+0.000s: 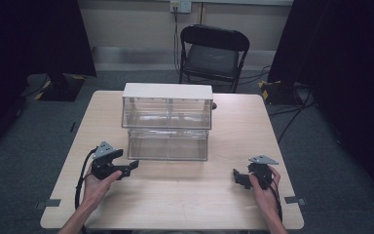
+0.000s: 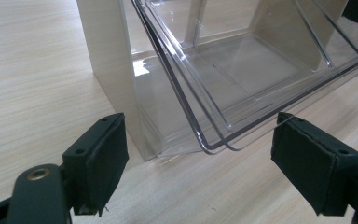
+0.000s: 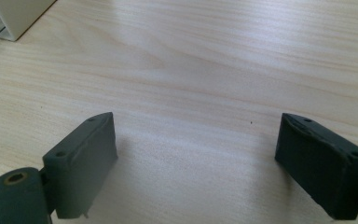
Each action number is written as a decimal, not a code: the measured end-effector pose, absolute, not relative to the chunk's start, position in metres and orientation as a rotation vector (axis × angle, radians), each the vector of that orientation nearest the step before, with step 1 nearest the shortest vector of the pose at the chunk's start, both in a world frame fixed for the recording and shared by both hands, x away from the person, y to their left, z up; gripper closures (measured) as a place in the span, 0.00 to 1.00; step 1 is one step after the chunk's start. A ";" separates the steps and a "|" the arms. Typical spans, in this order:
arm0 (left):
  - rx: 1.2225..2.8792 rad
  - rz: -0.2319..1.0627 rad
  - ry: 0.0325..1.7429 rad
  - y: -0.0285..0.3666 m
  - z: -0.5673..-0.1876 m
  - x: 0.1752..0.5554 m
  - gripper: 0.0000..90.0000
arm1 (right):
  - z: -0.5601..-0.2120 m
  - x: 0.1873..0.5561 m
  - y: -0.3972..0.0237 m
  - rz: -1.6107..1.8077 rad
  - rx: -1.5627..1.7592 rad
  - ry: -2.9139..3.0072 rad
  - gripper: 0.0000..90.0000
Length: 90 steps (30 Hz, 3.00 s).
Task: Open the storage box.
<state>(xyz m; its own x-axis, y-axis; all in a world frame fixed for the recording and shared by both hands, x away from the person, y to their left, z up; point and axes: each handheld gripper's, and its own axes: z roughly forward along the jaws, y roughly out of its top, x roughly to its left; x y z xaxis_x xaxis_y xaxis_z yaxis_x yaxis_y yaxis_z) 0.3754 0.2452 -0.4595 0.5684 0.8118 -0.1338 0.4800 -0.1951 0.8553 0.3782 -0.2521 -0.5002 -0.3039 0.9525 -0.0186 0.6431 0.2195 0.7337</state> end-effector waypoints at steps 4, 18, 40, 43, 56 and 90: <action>1.847 0.435 1.051 0.245 -0.460 0.376 0.20 | -0.500 0.378 -0.252 0.870 1.469 2.028 0.13; 1.839 0.423 1.045 0.242 -0.456 0.380 0.18 | -0.500 0.378 -0.252 0.871 1.471 2.027 0.13; 1.813 0.450 1.069 0.241 -0.446 0.381 0.17 | -0.500 0.378 -0.252 0.869 1.469 2.028 0.13; 1.808 0.443 1.066 0.241 -0.445 0.382 0.17 | -0.500 0.378 -0.252 0.870 1.468 2.028 0.13; 1.857 0.469 1.059 0.236 -0.443 0.385 0.18 | -0.500 0.378 -0.252 0.869 1.468 2.028 0.13; 1.903 0.527 1.011 0.228 -0.437 0.396 0.17 | -0.500 0.378 -0.252 0.869 1.468 2.028 0.13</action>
<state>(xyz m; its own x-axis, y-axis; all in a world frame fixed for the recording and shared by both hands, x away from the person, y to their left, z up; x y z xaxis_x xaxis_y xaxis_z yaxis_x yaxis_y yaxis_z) 0.3965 0.2278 -0.4374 0.5766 0.8162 -0.0370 0.4372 -0.2699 0.8579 0.3781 -0.2521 -0.5002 -0.3039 0.9525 -0.0194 0.6430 0.2201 0.7336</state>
